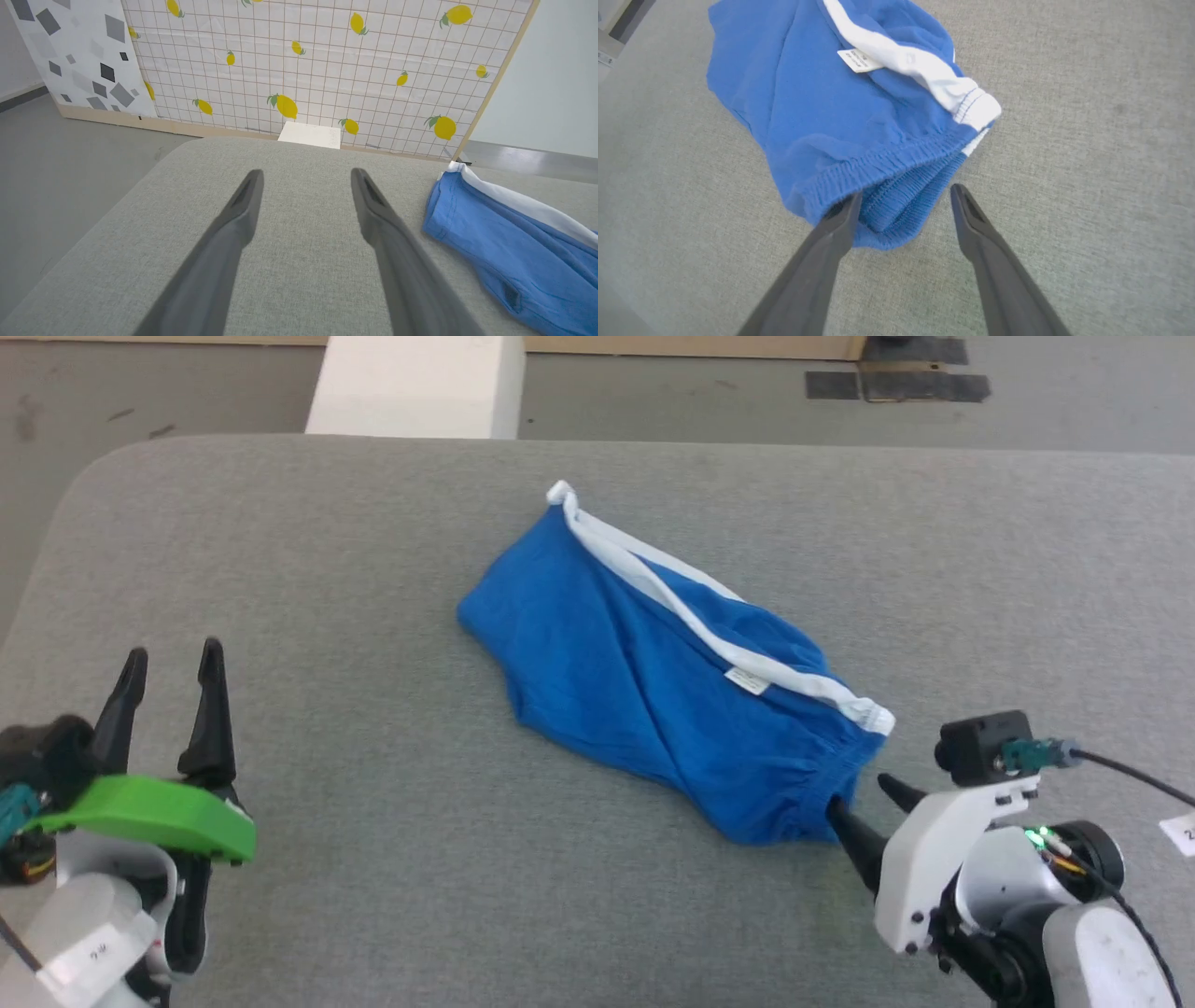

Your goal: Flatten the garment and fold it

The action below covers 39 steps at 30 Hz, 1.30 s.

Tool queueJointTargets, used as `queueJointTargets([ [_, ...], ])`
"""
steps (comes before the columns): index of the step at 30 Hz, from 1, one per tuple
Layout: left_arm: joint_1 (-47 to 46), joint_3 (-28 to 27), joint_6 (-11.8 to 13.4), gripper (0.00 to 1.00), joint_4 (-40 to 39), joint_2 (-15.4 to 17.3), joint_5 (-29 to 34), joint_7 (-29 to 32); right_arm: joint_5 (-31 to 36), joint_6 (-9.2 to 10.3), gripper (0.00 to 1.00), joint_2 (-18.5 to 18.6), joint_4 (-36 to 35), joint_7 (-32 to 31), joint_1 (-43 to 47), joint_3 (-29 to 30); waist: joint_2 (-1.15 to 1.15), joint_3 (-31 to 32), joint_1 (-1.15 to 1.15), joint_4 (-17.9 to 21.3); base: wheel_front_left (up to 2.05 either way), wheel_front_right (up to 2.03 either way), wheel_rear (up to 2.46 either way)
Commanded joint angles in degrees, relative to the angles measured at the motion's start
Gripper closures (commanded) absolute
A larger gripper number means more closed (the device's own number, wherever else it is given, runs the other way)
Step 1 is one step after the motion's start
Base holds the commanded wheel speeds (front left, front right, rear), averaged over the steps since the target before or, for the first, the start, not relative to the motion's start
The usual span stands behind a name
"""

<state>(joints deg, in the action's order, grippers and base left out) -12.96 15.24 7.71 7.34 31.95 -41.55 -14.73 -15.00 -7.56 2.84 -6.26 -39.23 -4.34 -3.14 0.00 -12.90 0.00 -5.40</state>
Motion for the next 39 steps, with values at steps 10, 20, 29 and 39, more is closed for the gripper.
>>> queueJointTargets([
  [10,4.01,-2.47,-0.11,0.00,-2.45,-1.45,0.53,-0.27,1.77,0.08,0.00,0.04,11.88,0.46,-4.53,0.85,0.00,-0.92,0.00,-1.56,0.00,0.00,0.00],
  [20,2.40,-0.45,-2.02,0.00,-1.56,-1.47,0.40,1.53,0.94,0.08,1.00,0.04,15.99,1.28,-6.95,-1.46,0.00,-1.69,0.00,-0.07,0.00,0.00,0.00],
  [29,-11.07,6.95,-5.51,0.00,4.64,-3.94,0.70,13.76,-1.06,0.08,1.00,0.04,12.30,2.13,-7.66,-2.17,0.00,-3.00,0.00,1.98,0.00,0.00,0.00],
  [39,-27.08,14.80,-10.03,0.00,19.10,-7.47,2.00,28.80,-2.58,0.08,1.00,0.04,9.10,2.57,-7.99,-4.82,0.00,-6.77,0.00,6.12,0.00,0.00,0.00],
])
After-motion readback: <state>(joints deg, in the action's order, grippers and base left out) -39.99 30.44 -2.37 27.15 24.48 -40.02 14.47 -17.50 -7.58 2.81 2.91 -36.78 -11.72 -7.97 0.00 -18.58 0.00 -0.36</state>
